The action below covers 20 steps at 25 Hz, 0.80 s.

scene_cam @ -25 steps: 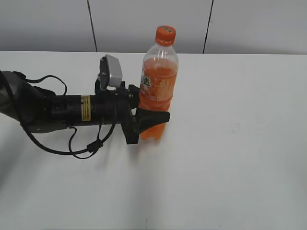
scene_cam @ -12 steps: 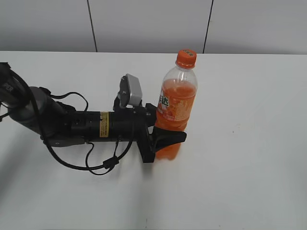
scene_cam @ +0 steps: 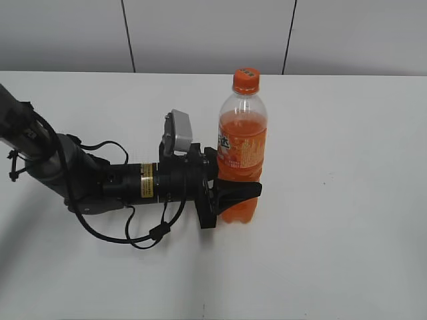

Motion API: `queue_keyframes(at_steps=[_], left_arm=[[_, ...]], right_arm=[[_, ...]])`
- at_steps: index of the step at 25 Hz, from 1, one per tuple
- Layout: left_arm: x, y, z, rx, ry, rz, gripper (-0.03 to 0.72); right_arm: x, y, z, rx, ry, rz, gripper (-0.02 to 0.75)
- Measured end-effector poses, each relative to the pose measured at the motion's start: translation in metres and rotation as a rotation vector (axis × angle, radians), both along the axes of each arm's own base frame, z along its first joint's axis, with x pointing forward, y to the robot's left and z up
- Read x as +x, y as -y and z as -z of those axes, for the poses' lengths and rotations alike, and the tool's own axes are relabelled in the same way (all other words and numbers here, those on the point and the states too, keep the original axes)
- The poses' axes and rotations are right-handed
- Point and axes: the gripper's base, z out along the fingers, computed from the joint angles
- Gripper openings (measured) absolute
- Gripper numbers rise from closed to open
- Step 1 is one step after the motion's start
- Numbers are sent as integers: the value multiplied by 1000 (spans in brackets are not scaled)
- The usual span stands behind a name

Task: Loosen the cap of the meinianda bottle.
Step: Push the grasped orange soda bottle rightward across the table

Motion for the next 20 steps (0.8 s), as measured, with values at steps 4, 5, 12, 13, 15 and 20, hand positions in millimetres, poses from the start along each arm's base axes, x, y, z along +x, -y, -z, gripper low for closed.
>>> queue_keyframes(at_steps=[4, 5, 12, 13, 15, 20], left_arm=[[1, 0, 0, -5, 1, -3, 388], [1, 0, 0, -5, 1, -3, 388], [-1, 1, 1, 6, 89, 18, 388], [-1, 1, 1, 6, 91, 19, 388], [-1, 1, 1, 6, 91, 19, 388], [-1, 1, 1, 6, 94, 18, 388]], right_arm=[[0, 0, 0, 0, 0, 0, 577], [0, 0, 0, 0, 0, 0, 577], [1, 0, -3, 4, 0, -3, 577], [3, -1, -6, 1, -14, -5, 577], [10, -1, -16, -8, -45, -9, 577], [39, -2, -52, -17, -159, -16, 577]])
